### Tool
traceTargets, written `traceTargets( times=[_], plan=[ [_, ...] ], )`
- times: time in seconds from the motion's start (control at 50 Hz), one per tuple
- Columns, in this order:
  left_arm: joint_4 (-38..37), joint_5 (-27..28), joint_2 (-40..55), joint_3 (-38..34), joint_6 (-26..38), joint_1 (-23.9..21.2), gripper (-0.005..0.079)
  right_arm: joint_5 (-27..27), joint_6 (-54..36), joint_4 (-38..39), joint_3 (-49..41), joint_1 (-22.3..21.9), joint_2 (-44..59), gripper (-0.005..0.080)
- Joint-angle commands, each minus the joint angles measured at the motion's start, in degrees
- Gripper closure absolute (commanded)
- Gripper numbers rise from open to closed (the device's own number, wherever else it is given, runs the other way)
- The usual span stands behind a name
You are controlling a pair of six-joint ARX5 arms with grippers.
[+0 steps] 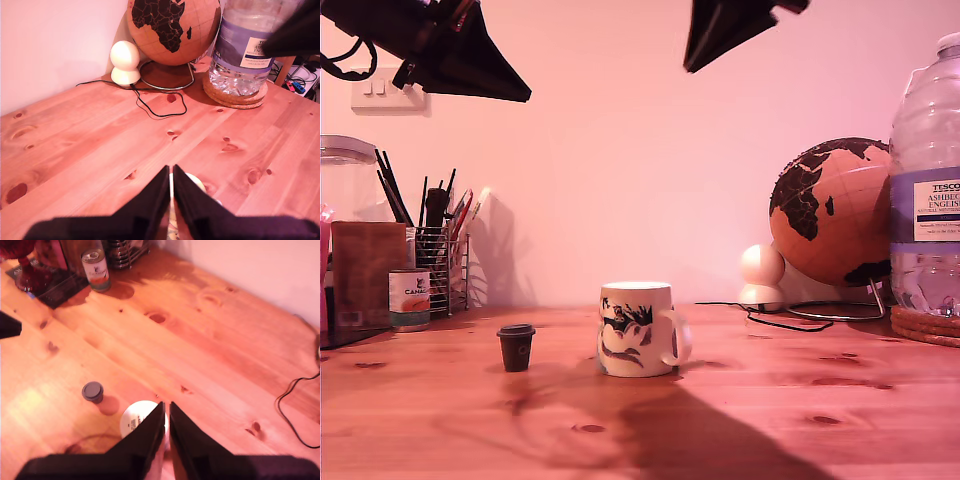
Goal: Lift the coffee cup and remove the coffee capsule that is hidden under it
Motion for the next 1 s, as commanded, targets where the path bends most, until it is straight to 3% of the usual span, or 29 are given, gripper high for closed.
traceTargets(
  times=[0.0, 0.16, 0.54, 0.74, 0.98],
  plan=[
    [0.5, 0.92, -0.28, -1.9, -0.22, 0.15, 0.0764, 0.57, 1.09, 2.4, -4.85, 0.15, -2.21, 0.0764],
    [2.89, 2.95, -1.68, -4.11, -1.99, 0.15, 0.0764, 0.44, 2.19, 8.87, -14.56, 0.22, -9.2, 0.0764],
    [18.43, 1.64, -15.45, -22.03, -12.37, -1.49, 0.0764, -2.19, 5.9, 17.62, -29.81, 2.14, -23.45, 0.0764],
    [18.12, -2.8, -22.99, -24.17, -13.59, -6.23, 0.0764, -0.35, 6.71, 18.34, -33.22, 7.67, -27.71, 0.0764],
    [18.4, -2.86, -27.52, -24.17, -14.27, -12.57, 0.0764, 0.85, 6.88, 22.58, -33.46, 12.09, -29.64, 0.0764]
  ],
)
